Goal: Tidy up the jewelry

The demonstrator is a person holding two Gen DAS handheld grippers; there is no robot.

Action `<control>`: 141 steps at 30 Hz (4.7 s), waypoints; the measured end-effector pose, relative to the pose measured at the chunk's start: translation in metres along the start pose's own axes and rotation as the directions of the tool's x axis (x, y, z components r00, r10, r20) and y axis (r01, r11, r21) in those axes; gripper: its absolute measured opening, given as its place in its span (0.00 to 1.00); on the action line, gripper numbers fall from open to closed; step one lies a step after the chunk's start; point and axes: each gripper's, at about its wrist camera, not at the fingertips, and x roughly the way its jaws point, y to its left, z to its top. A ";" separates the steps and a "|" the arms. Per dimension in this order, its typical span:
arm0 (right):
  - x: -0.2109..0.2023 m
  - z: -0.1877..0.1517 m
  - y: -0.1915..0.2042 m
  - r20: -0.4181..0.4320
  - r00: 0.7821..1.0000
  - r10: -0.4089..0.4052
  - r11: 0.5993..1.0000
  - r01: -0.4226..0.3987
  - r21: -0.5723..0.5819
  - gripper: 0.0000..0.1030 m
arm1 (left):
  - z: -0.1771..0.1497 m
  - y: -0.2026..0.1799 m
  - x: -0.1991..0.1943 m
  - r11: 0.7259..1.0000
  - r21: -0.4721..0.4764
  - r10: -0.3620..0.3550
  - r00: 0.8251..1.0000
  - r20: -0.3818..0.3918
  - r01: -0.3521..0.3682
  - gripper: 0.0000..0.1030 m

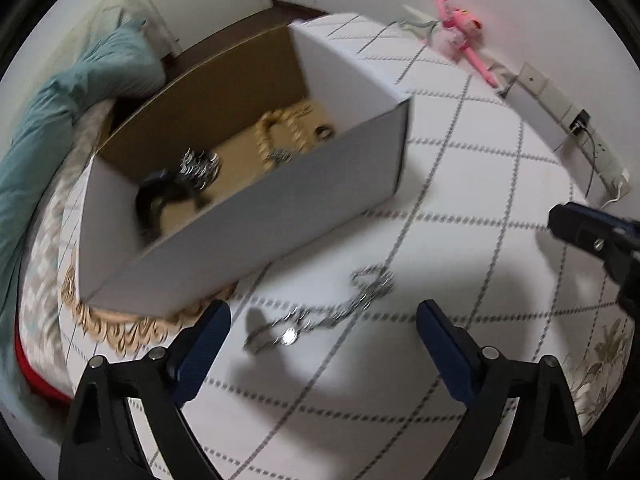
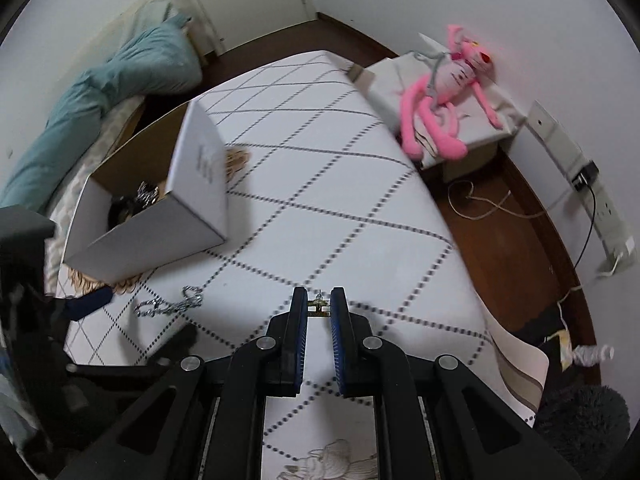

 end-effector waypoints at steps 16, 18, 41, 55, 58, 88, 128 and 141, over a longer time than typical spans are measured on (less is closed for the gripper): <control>-0.005 -0.003 -0.001 -0.012 0.997 0.074 0.997 -0.073 0.036 0.11 | -0.011 0.030 -0.013 0.968 -0.161 -0.194 0.981 0.017 0.195 0.02; -0.011 -0.003 0.003 -0.006 0.996 0.090 0.995 -0.090 0.031 0.11 | -0.017 0.040 -0.017 0.957 -0.206 -0.203 0.979 0.030 0.204 0.02; -0.086 0.045 0.068 0.084 0.958 0.273 0.959 -0.265 -0.101 0.11 | 0.016 0.139 -0.160 0.854 -0.341 -0.271 0.895 0.354 0.393 0.01; -0.030 0.122 0.128 -0.035 0.975 0.218 0.952 -0.220 -0.211 0.11 | 0.085 0.156 -0.078 0.843 -0.369 -0.341 0.920 0.195 0.391 0.01; -0.014 0.128 0.132 -0.063 0.978 0.198 0.954 -0.207 -0.217 0.11 | 0.091 0.161 -0.067 0.836 -0.398 -0.341 0.926 0.162 0.377 0.03; -0.001 0.109 0.137 -0.055 0.995 -0.086 0.934 0.061 -0.351 1.00 | 0.021 0.176 -0.060 0.873 -0.487 0.031 0.999 0.028 -0.013 1.00; -0.242 0.031 0.117 0.292 0.956 -0.027 0.952 0.113 -0.283 1.00 | -0.050 0.117 -0.272 0.863 -0.502 0.199 0.948 0.249 -0.049 1.00; -0.310 0.018 0.122 0.381 0.924 -0.021 0.949 0.138 -0.283 1.00 | -0.057 0.109 -0.314 0.869 -0.494 0.187 0.935 0.301 -0.015 1.00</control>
